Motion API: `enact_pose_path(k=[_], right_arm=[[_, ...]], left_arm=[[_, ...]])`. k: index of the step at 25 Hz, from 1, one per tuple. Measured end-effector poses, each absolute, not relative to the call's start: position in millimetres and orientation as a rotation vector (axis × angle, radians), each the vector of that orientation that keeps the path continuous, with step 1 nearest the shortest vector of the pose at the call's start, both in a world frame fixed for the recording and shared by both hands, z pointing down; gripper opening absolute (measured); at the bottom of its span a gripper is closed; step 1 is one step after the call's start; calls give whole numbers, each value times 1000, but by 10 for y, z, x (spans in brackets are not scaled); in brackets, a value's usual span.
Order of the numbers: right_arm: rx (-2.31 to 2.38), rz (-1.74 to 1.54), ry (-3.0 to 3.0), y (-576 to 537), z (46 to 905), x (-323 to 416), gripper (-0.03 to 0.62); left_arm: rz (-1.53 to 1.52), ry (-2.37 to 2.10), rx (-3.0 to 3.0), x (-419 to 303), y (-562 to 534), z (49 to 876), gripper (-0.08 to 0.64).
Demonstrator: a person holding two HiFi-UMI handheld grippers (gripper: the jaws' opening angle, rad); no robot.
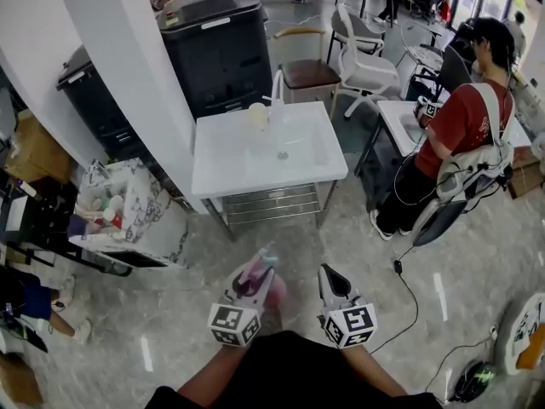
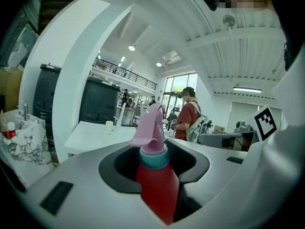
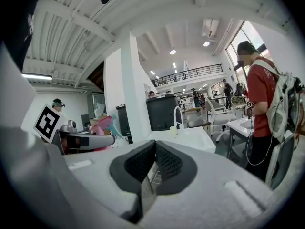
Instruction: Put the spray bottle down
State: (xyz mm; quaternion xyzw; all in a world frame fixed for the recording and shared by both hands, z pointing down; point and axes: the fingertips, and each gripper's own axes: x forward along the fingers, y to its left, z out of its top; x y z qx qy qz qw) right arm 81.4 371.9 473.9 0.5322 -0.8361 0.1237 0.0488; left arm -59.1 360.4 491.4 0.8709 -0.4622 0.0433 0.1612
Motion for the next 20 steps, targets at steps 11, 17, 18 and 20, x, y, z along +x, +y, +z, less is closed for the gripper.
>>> enact_pose_path(k=[11, 17, 18, 20], right_arm=[[1756, 398, -2366, 2187, 4717, 773, -2], [1806, 387, -2317, 1378, 4701, 726, -2], [1818, 389, -2304, 1251, 4710, 724, -2], [1849, 396, -2279, 1018, 4712, 712, -2]], left_arm=[[157, -1208, 2480, -674, 2040, 5048, 181], [149, -1173, 2532, -861, 1187, 5011, 181], [157, -1160, 2541, -875, 1041, 5009, 181], [181, -1127, 2562, -895, 794, 5006, 181]])
